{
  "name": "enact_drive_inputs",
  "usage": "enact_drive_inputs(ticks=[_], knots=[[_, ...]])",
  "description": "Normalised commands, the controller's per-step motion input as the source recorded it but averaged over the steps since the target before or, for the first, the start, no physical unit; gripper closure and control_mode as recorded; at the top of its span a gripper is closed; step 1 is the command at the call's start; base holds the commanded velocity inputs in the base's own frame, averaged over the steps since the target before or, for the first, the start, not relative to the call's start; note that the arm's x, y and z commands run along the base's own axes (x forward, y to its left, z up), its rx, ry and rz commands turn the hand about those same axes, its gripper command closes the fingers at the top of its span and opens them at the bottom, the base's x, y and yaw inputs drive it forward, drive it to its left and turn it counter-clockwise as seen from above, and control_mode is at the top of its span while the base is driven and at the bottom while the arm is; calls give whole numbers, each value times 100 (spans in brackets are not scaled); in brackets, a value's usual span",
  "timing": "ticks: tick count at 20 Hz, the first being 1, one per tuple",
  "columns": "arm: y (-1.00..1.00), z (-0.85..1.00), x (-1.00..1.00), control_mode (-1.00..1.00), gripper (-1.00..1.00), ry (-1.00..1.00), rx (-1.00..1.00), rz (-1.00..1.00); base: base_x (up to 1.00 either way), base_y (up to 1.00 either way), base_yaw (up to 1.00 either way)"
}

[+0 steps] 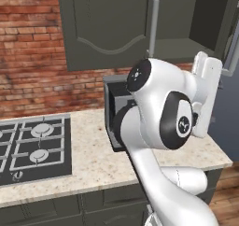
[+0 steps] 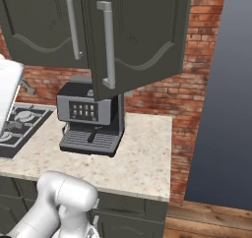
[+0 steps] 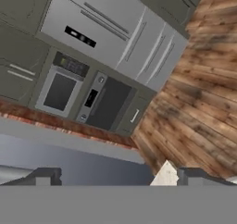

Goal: Close all open cabinet doors.

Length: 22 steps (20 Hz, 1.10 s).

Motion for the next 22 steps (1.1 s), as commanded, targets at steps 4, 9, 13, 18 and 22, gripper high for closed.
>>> enact_drive_inputs(ticks=[4, 9, 13, 18, 22], knots=[[-44, -1, -11, -100, -100, 0, 0, -17, 0, 0, 0], [-45, -2, -2, -100, -100, 0, 0, -3, 0, 0, 0], [-48, 0, -14, -100, -100, -4, 0, 16, 0, 0, 0], [-36, 0, -10, -100, -100, -4, 0, 29, 0, 0, 0], [-34, -1, 0, -100, -100, 0, 0, 33, 0, 0, 0]])
